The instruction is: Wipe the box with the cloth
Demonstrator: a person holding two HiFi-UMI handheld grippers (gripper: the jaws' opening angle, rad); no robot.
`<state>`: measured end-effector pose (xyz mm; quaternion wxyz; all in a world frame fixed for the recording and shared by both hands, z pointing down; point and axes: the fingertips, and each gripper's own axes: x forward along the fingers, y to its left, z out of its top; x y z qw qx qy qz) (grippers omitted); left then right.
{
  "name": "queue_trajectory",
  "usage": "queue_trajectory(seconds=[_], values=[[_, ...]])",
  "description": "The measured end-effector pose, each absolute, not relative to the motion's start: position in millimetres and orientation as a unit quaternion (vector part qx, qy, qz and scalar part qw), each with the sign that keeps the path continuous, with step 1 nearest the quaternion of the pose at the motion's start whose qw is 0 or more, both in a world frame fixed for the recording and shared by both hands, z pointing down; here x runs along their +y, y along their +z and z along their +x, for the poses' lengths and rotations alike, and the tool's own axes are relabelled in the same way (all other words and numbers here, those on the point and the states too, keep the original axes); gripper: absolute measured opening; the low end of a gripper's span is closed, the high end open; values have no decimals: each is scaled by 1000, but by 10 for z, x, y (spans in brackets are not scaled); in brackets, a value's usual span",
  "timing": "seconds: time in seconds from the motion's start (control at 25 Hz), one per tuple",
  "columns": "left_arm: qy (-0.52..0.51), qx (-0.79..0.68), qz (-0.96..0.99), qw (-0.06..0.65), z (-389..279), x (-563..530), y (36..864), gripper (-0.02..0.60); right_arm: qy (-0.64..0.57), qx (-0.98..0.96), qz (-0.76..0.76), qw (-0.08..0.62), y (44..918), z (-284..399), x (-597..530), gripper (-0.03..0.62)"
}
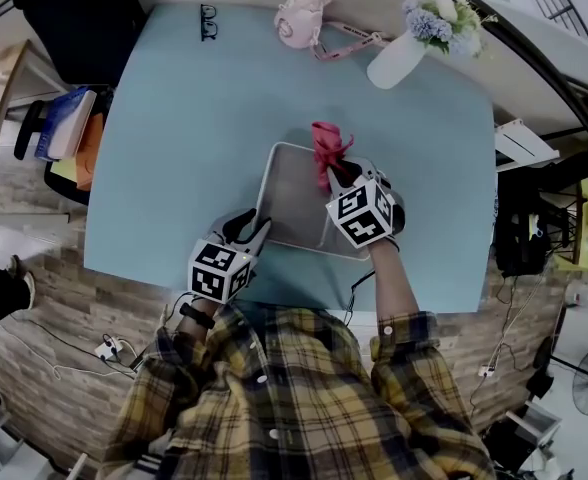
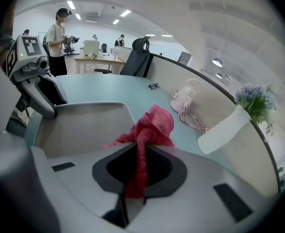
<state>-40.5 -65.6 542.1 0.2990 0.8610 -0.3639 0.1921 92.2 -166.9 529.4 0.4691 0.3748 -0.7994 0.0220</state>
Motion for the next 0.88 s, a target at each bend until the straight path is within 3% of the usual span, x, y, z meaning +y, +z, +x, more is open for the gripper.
queue_trajectory(seconds=[0.88], values=[[190,-368,860,297,-434,-666,5423,133,40,-736,447,507,5300,1886,-1359,46]])
